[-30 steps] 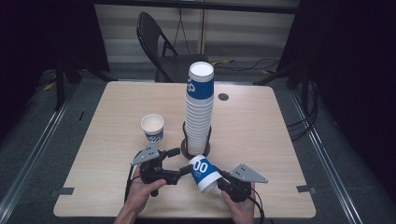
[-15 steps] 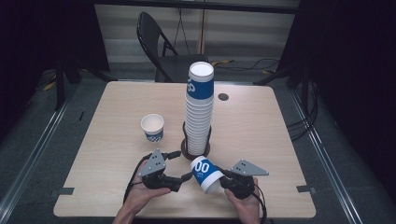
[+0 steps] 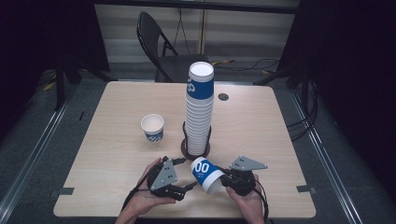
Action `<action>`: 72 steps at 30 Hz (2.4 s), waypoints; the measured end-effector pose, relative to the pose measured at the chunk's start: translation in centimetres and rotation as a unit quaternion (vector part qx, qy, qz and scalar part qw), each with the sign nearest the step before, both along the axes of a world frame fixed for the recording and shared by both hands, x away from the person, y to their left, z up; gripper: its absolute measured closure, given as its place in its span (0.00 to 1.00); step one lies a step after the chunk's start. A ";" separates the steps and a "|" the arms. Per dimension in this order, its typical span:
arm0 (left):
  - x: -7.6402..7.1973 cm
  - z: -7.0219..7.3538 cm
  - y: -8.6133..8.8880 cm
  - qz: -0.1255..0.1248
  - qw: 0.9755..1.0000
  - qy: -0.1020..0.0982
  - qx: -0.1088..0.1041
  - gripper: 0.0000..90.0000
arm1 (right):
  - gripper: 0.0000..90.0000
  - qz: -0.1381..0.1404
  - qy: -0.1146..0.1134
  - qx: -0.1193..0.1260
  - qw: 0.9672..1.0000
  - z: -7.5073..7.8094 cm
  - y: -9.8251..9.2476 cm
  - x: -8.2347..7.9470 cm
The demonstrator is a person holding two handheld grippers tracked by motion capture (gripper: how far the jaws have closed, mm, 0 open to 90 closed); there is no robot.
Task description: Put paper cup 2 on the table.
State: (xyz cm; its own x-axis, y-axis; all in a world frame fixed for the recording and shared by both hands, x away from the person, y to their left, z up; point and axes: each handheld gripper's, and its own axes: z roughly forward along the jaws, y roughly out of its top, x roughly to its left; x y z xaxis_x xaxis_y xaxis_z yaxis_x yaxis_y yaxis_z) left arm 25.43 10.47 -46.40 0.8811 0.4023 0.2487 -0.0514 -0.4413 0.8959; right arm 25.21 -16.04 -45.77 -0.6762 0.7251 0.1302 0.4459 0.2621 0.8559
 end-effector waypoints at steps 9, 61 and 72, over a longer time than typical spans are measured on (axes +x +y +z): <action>-0.3 -0.3 -0.7 -0.033 0.998 -0.035 0.036 0.22 | 0.95 0.014 0.018 -0.022 0.999 0.7 0.4 0.5; -1.7 0.0 -4.3 -0.094 0.971 -0.161 0.147 0.14 | 0.97 0.064 0.087 -0.049 0.993 1.2 3.5 2.3; -1.7 0.0 -4.9 -0.091 0.972 -0.165 0.141 0.16 | 0.97 0.063 0.103 -0.041 0.992 0.9 3.7 2.5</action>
State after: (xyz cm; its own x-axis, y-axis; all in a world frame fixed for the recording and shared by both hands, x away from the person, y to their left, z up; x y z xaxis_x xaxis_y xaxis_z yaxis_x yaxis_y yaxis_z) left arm 23.68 5.61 -46.38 0.7844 0.1219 0.6081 -0.4166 -0.6228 0.6622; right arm 27.67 -12.31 -44.86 -0.7278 0.6499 0.2190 0.5675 0.3914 0.7244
